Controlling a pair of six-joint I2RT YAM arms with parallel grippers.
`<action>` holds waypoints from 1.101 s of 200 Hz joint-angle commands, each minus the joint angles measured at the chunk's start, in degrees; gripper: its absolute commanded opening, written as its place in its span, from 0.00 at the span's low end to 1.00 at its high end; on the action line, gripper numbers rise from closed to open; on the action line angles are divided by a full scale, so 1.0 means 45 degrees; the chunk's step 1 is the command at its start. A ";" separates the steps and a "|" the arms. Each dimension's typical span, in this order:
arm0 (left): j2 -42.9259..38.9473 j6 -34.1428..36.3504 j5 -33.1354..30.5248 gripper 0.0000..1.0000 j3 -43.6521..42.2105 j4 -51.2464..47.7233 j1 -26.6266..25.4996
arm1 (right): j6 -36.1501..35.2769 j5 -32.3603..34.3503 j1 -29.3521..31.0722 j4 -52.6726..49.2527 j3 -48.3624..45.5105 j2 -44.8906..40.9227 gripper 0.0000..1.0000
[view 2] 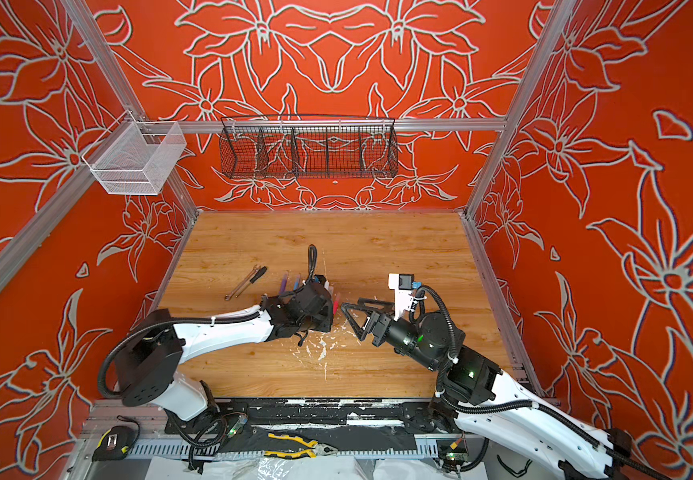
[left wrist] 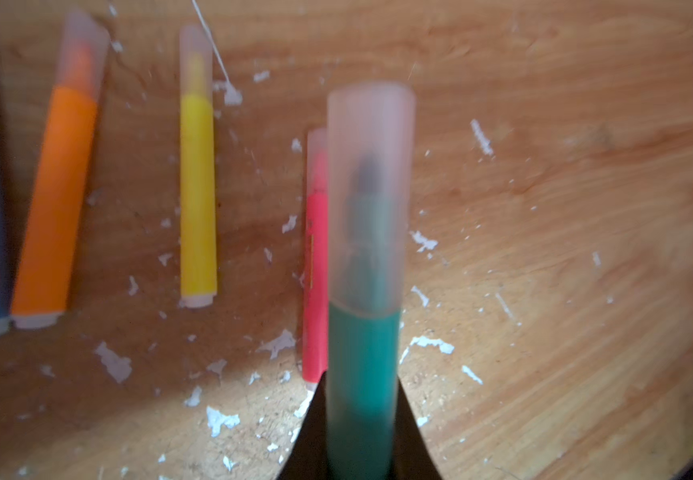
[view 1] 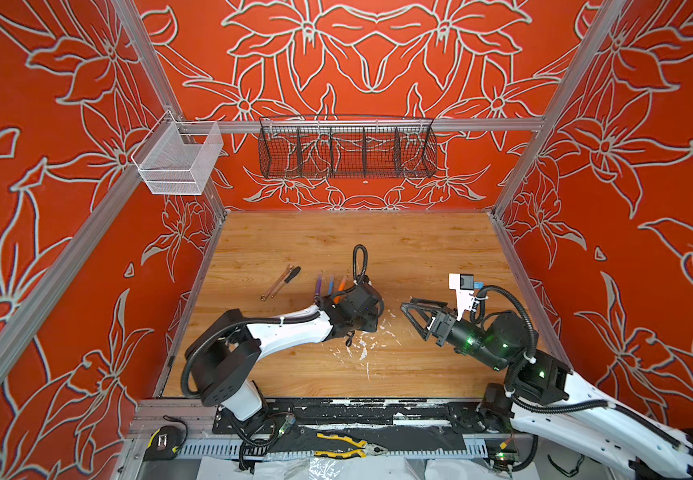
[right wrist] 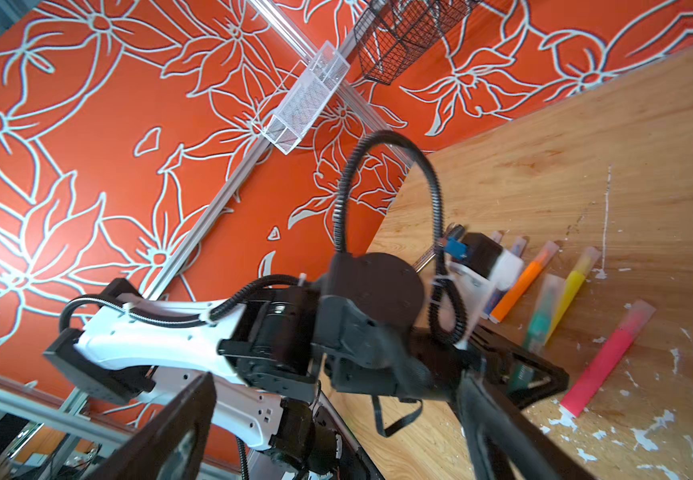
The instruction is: Insert the pens into the pen caps
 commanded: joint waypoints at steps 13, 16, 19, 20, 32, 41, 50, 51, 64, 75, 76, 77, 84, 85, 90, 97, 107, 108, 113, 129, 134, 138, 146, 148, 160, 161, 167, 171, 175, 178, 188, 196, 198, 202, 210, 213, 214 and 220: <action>0.1681 -0.1039 0.0342 0.00 0.1755 -0.1599 -0.0431 | -0.0298 0.0343 -0.0016 -0.0142 -0.0202 -0.0502 0.98; 0.1846 -0.1021 0.0364 0.00 0.1937 -0.1766 -0.0467 | -0.0317 0.0348 -0.0016 -0.0120 -0.0233 -0.0536 0.98; 0.1975 -0.1004 0.0369 0.00 0.2121 -0.1909 -0.0499 | -0.0337 0.0348 -0.0016 -0.0073 -0.0239 -0.0547 0.98; 0.2023 -0.1001 0.0360 0.00 0.2176 -0.1964 -0.0505 | -0.0338 0.0348 -0.0016 -0.0055 -0.0249 -0.0552 0.98; 0.2540 -0.1038 0.0326 0.00 0.2721 -0.2391 -0.0570 | -0.0398 0.0357 -0.0016 0.0094 -0.0316 -0.0529 0.98; 0.2821 -0.1048 0.0370 0.00 0.3000 -0.2557 -0.0585 | -0.0412 0.0457 -0.0017 0.0168 -0.0318 -0.0439 0.98; 0.3007 -0.1086 0.0355 0.00 0.3142 -0.2603 -0.0609 | -0.0416 0.0519 -0.0016 0.0223 -0.0317 -0.0267 0.97; 0.3027 -0.1091 0.0353 0.00 0.3155 -0.2604 -0.0609 | -0.0417 0.0522 -0.0025 0.0220 -0.0308 -0.0246 0.97; 0.3124 -0.1173 0.0295 0.00 0.3188 -0.2568 -0.0629 | -0.0411 0.0527 -0.0016 0.0137 -0.0166 0.0024 0.97; 0.3107 -0.1175 0.0269 0.00 0.3147 -0.2475 -0.0644 | -0.0284 0.0524 -0.0023 0.0137 -0.0141 0.0219 0.97; 0.3106 -0.1175 0.0271 0.00 0.3138 -0.2471 -0.0646 | -0.0273 0.0524 -0.0019 0.0148 -0.0141 0.0231 0.97; 0.3106 -0.1175 0.0271 0.00 0.3134 -0.2460 -0.0647 | -0.0258 0.0524 -0.0018 0.0164 -0.0142 0.0257 0.97; 0.3100 -0.1156 0.0306 0.00 0.3129 -0.2415 -0.0648 | -0.0180 0.0490 -0.0021 0.0250 -0.0160 0.0357 0.97; 0.3103 -0.1156 0.0318 0.00 0.3129 -0.2412 -0.0648 | -0.0172 0.0488 -0.0018 0.0263 -0.0161 0.0378 0.98; 0.3134 -0.1155 0.0364 0.00 0.3129 -0.2392 -0.0648 | -0.0144 0.0467 -0.0016 0.0276 -0.0139 0.0453 0.98; 0.3186 -0.1136 0.0406 0.00 0.3146 -0.2390 -0.0648 | -0.0115 0.0447 -0.0016 0.0197 -0.0081 0.0551 0.98; 0.3303 -0.1136 0.0494 0.00 0.3202 -0.2410 -0.0659 | -0.0138 0.0474 -0.0016 -0.0014 0.0046 0.0574 0.97; 0.3312 -0.1136 0.0500 0.00 0.3214 -0.2410 -0.0663 | -0.0141 0.0490 -0.0016 -0.0044 0.0069 0.0584 0.97; 0.3360 -0.1138 0.0552 0.00 0.3256 -0.2429 -0.0668 | -0.0142 0.0546 -0.0016 -0.0168 0.0108 0.0549 0.97; 0.3640 -0.1136 0.0715 0.00 0.3433 -0.2501 -0.0668 | -0.0248 0.0688 -0.0016 -0.0474 0.0170 0.0321 0.98; 0.3750 -0.1136 0.0755 0.00 0.3520 -0.2554 -0.0668 | -0.0265 0.0761 -0.0016 -0.0554 0.0168 0.0203 0.98; 0.3818 -0.1145 0.0779 0.00 0.3581 -0.2610 -0.0668 | -0.0274 0.0827 -0.0016 -0.0613 0.0142 0.0097 0.97; 0.3966 -0.1136 0.0833 0.00 0.3718 -0.2689 -0.0668 | -0.0281 0.0947 -0.0026 -0.0679 0.0076 -0.0121 0.97; 0.4005 -0.1136 0.0847 0.00 0.3755 -0.2709 -0.0668 | -0.0281 0.0952 -0.0018 -0.0680 0.0049 -0.0185 0.97; 0.4174 -0.1136 0.0868 0.00 0.3904 -0.2799 -0.0668 | -0.0326 0.0954 -0.0026 -0.0552 -0.0089 -0.0420 0.98; 0.4177 -0.1136 0.0873 0.00 0.3907 -0.2800 -0.0668 | -0.0343 0.0954 -0.0021 -0.0538 -0.0096 -0.0440 0.97; 0.4228 -0.1151 0.0859 0.00 0.3920 -0.2773 -0.0687 | -0.0399 0.0987 -0.0016 -0.0506 -0.0159 -0.0533 0.97; 0.4236 -0.1155 0.0825 0.00 0.3901 -0.2737 -0.0712 | -0.0434 0.1021 -0.0016 -0.0547 -0.0154 -0.0602 0.98; 0.4236 -0.1170 0.0805 0.00 0.3877 -0.2685 -0.0707 | -0.0454 0.1064 -0.0016 -0.0604 -0.0154 -0.0630 0.97; 0.4236 -0.1174 0.0800 0.00 0.3862 -0.2651 -0.0719 | -0.0474 0.1097 -0.0016 -0.0644 -0.0146 -0.0667 0.97; 0.4241 -0.1194 0.0819 0.00 0.3862 -0.2605 -0.0726 | -0.0542 0.1130 -0.0016 -0.0790 -0.0101 -0.0752 0.97; 0.4267 -0.1194 0.0838 0.00 0.3908 -0.2632 -0.0726 | -0.0584 0.1140 -0.0016 -0.0851 -0.0066 -0.0792 0.97; 0.4271 -0.1194 0.0839 0.00 0.3924 -0.2641 -0.0726 | -0.0601 0.1132 -0.0016 -0.0870 -0.0060 -0.0797 0.98; 0.4273 -0.1176 0.0839 0.01 0.3957 -0.2672 -0.0726 | -0.0622 0.1163 -0.0016 -0.0875 -0.0065 -0.0817 0.98; 0.4260 -0.1155 0.0839 0.04 0.4015 -0.2736 -0.0726 | -0.0631 0.1217 -0.0016 -0.0811 -0.0102 -0.0821 0.98; 0.4249 -0.1140 0.0824 0.06 0.4036 -0.2760 -0.0726 | -0.0618 0.1229 -0.0016 -0.0782 -0.0135 -0.0830 0.97; 0.4254 -0.1138 0.0822 0.06 0.4042 -0.2761 -0.0726 | -0.0625 0.1228 -0.0016 -0.0770 -0.0138 -0.0830 0.97; 0.4224 -0.1131 0.0800 0.08 0.4065 -0.2813 -0.0726 | -0.0678 0.1227 -0.0015 -0.0737 -0.0130 -0.0794 0.98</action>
